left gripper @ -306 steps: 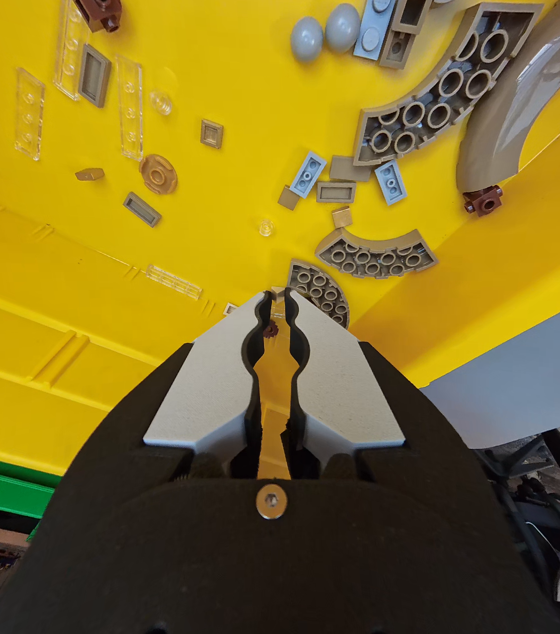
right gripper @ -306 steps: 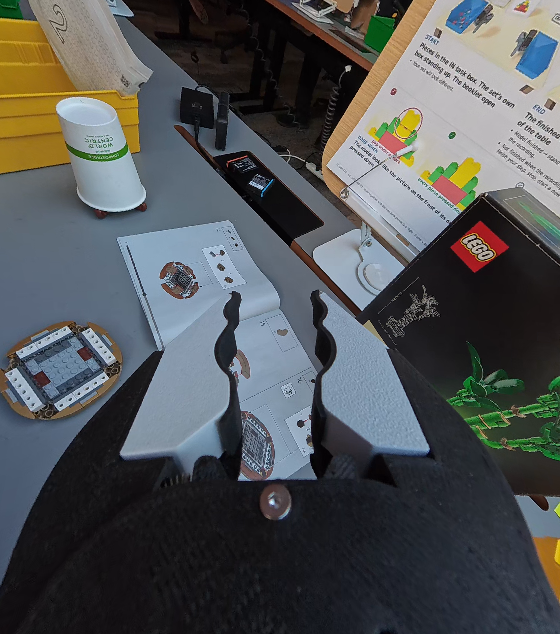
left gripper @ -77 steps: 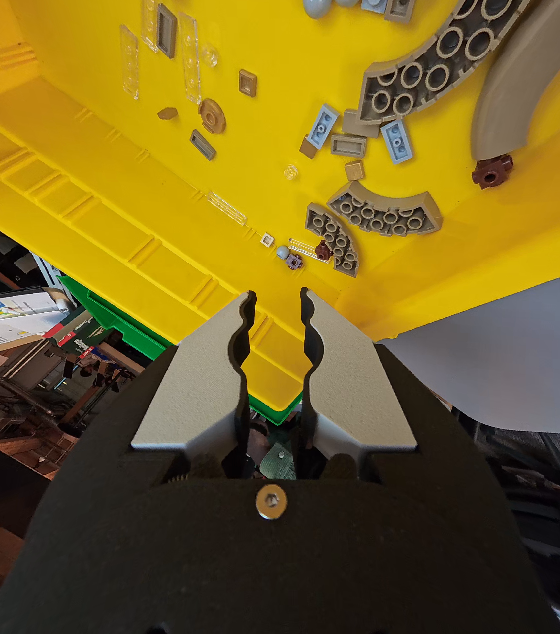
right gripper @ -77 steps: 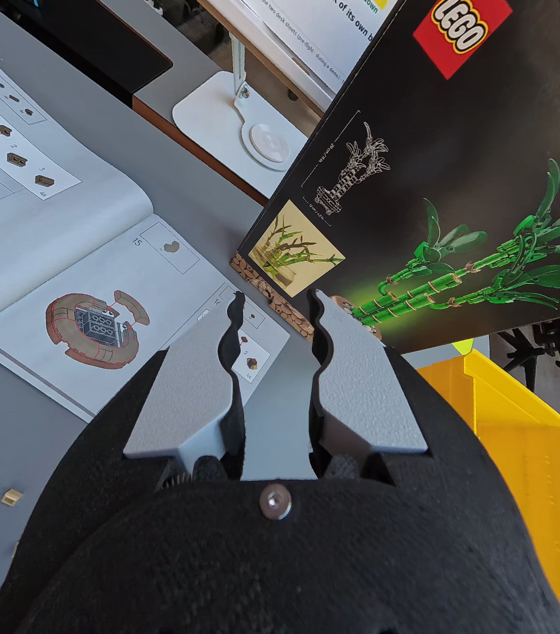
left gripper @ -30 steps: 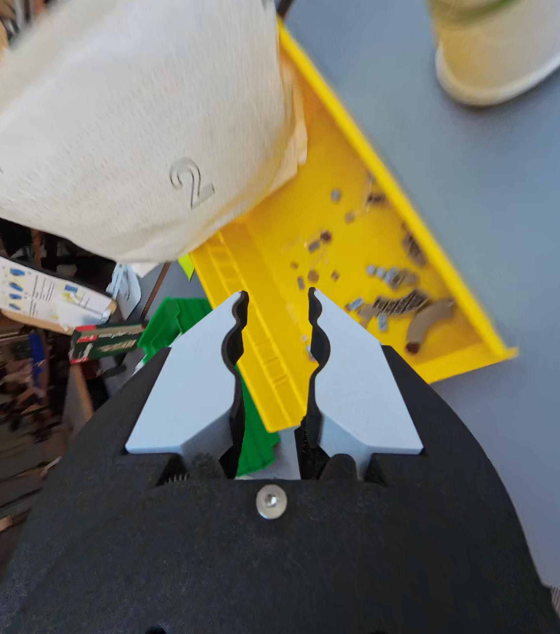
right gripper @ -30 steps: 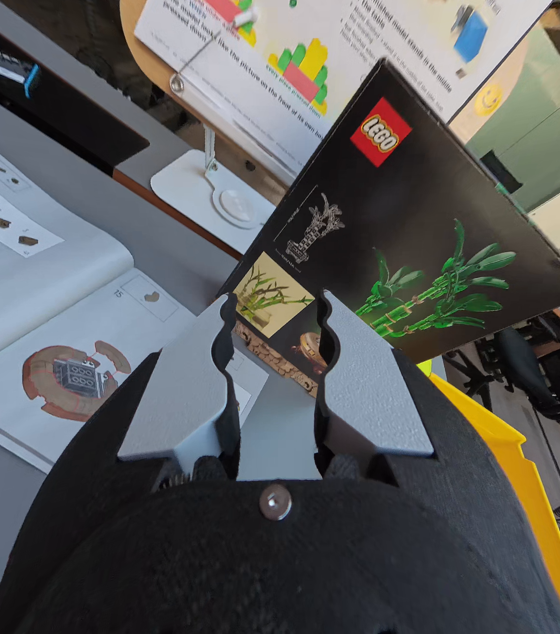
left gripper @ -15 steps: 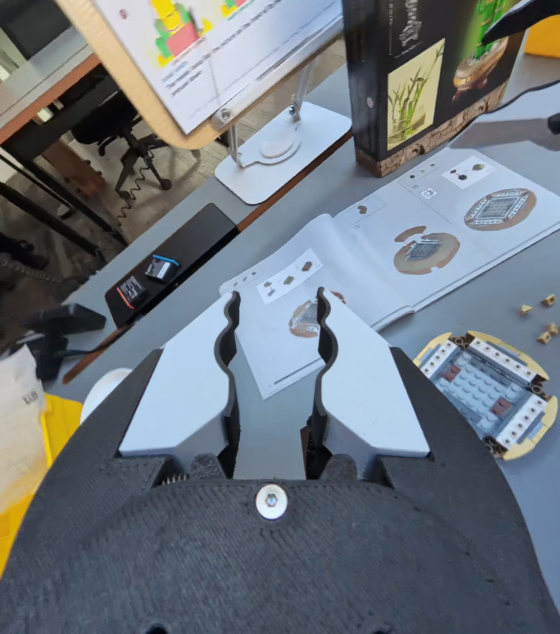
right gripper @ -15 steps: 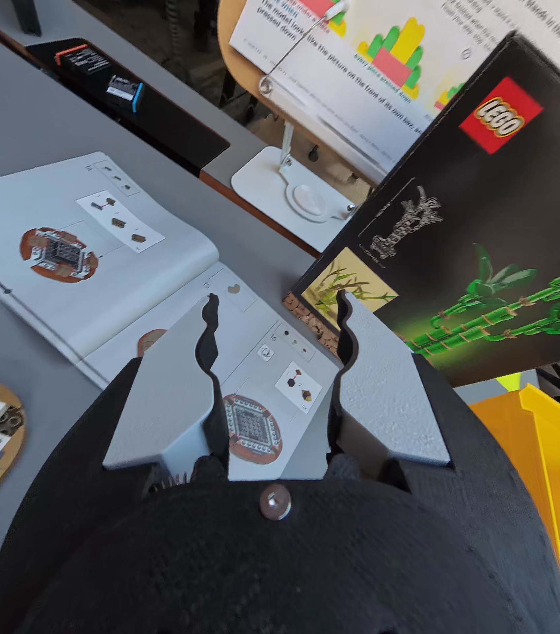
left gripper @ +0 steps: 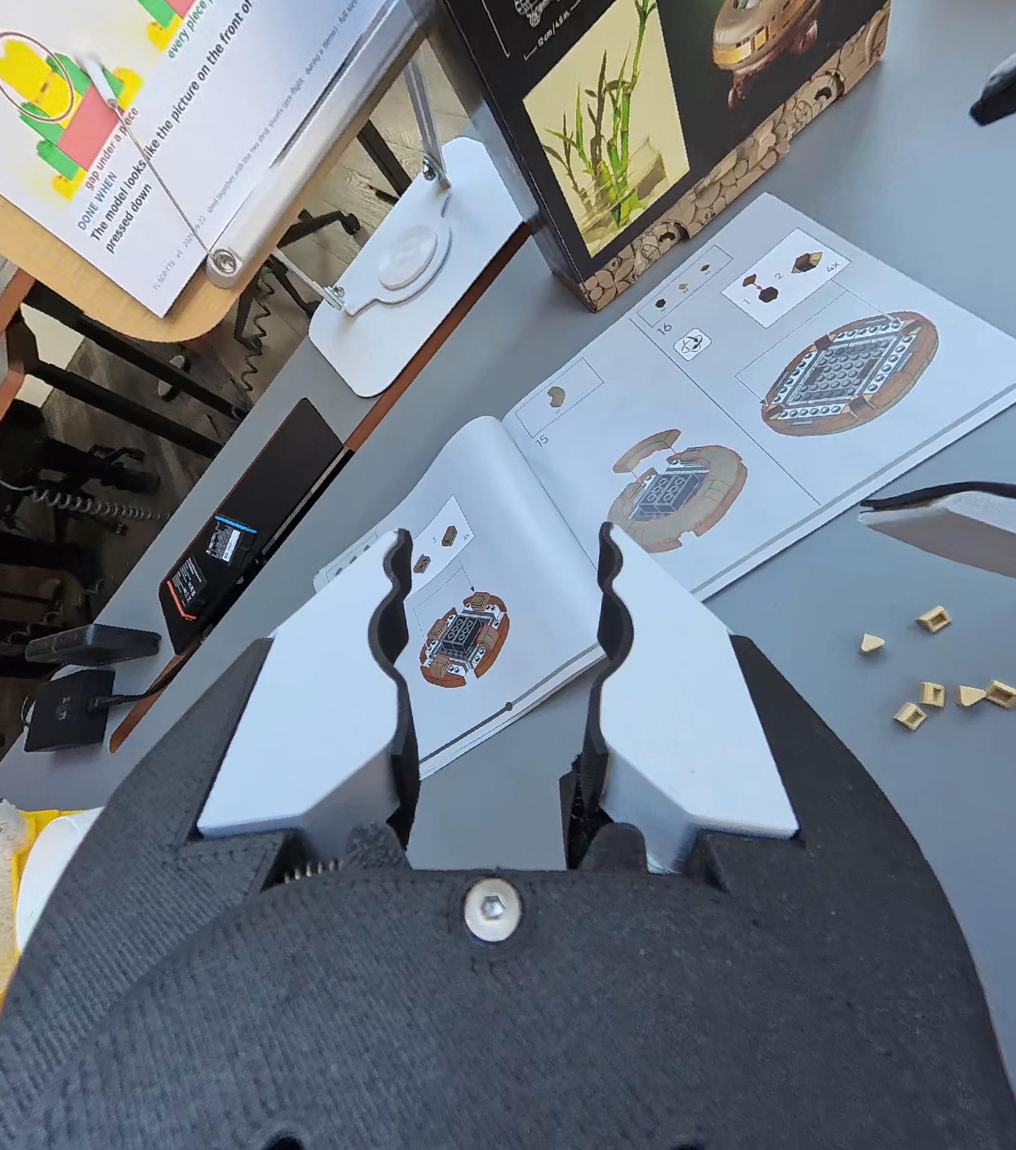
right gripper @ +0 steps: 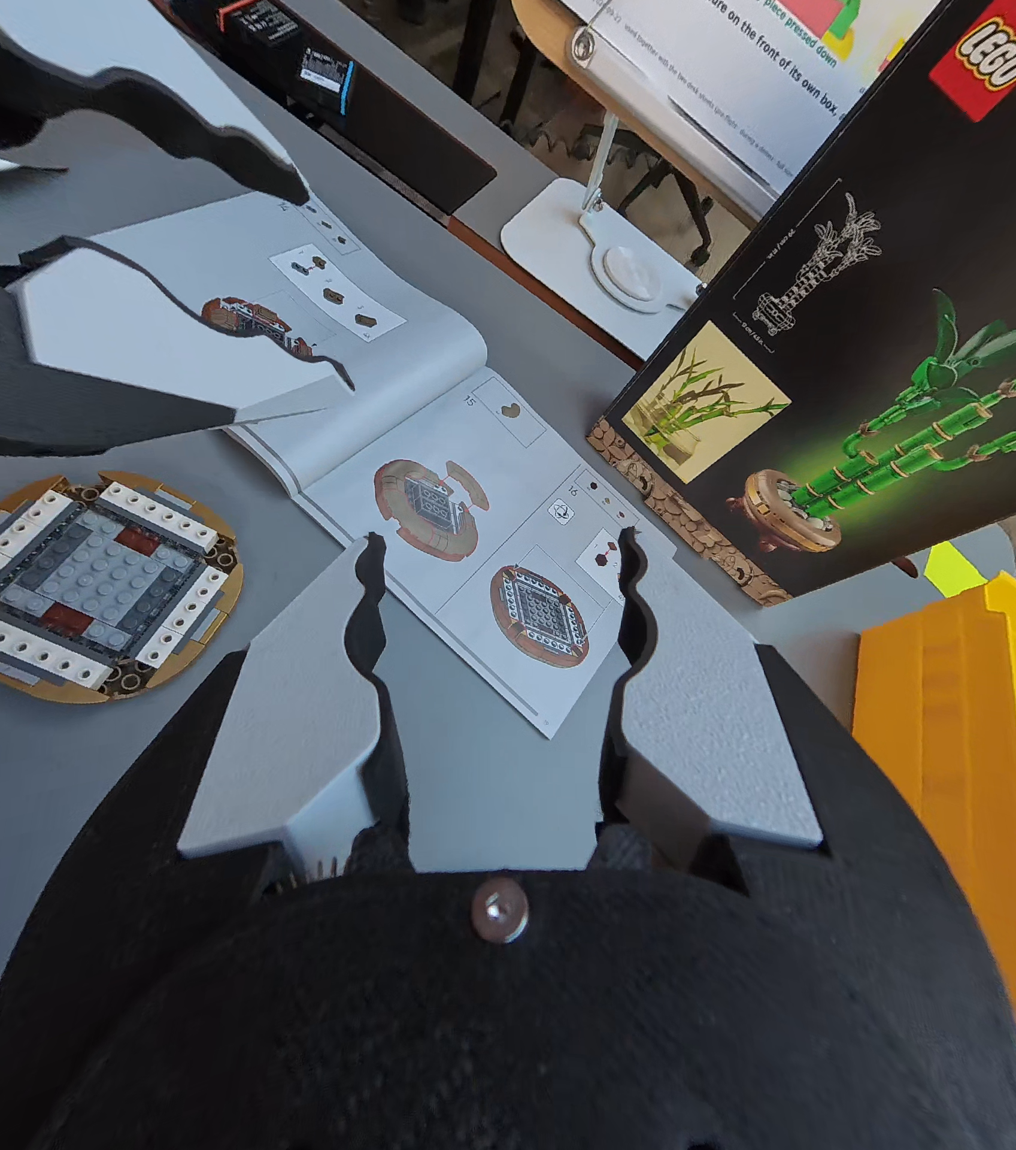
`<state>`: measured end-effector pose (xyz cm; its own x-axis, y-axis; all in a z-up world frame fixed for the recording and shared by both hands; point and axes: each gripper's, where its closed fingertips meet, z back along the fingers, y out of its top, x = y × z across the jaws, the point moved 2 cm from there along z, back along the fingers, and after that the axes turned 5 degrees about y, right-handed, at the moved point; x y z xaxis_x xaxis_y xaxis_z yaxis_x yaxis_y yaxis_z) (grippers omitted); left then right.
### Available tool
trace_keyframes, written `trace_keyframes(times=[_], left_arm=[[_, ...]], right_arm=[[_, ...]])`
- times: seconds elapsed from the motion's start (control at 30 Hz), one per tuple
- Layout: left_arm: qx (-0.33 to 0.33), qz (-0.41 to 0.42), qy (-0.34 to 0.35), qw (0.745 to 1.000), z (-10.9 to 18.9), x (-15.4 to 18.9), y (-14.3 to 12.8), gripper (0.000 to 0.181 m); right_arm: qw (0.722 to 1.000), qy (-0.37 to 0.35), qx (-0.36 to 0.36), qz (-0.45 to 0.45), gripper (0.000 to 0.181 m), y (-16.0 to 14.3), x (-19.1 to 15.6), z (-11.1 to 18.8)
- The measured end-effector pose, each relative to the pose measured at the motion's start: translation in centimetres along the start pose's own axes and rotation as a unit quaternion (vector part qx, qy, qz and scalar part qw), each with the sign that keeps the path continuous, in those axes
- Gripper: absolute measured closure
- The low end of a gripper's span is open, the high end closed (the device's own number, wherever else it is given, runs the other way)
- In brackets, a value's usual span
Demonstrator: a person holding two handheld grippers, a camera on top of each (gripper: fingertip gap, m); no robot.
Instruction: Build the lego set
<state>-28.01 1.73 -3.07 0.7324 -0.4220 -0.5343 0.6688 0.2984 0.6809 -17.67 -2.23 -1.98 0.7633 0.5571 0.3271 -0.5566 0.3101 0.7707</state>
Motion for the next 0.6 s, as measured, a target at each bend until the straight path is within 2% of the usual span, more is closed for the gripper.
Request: trace_keyframes(times=[0.33, 0.6], left_arm=[[0.001, 0.019, 0.005, 1.000, 0.5, -1.2, -1.1, 0.125], [0.040, 0.003, 0.028, 0.999, 2.1, -1.5, 0.3, 0.128]], right_arm=[[1.000, 0.008, 0.010, 0.017, 0.105, 1.1, -1.6, -0.1], [0.999, -0.004, -0.023, 0.029, 0.103, 0.7, -0.5, -1.2]])
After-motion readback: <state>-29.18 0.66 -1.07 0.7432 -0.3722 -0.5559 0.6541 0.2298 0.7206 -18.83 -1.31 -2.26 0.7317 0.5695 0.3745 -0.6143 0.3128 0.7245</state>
